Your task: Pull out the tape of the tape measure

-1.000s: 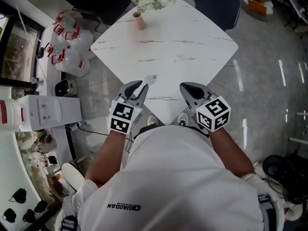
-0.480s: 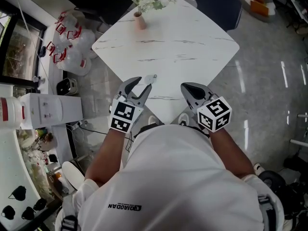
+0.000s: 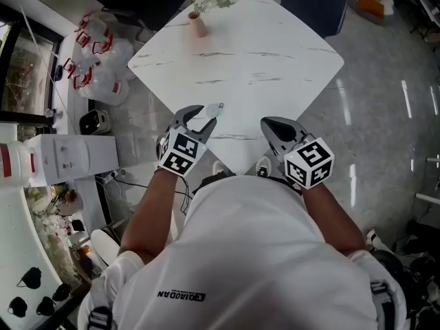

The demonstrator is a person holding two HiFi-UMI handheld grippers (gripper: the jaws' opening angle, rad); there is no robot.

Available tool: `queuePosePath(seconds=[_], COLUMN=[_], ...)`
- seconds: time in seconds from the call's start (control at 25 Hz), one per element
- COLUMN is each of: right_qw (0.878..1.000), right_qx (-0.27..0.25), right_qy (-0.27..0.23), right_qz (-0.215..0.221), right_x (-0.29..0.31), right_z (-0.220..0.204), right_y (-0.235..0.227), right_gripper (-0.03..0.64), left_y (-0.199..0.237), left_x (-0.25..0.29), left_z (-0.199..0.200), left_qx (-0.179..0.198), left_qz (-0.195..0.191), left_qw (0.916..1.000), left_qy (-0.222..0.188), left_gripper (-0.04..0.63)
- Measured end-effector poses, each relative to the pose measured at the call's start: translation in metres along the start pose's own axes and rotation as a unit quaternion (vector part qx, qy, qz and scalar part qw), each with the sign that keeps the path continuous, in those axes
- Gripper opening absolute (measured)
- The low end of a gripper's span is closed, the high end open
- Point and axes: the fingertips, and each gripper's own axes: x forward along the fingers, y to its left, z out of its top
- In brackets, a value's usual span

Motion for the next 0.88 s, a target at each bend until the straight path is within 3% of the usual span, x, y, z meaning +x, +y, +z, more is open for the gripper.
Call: queuePosePath(seconds=[0.4, 0.88], right_qw=[0.999, 0.997], right_qx=[0.021, 0.047], right_qy=[0.022, 0.033], right_qz=[-0.015, -0.046], right_x=[0.004, 0.001], right_z=[-0.018, -0.033], right_y=[-0.01, -0.024], right_gripper=[0.006, 0.006], left_y=[0.007, 0.013], left_x=[0.068, 0.109], left_z=[-0.057, -0.104], left_qx=[0.016, -0.005], left_qz=[-0.048, -0.087], left_qw=[0.9947, 0.9852], left_qy=[0.089, 0.148], left_gripper=[0.19, 0.22])
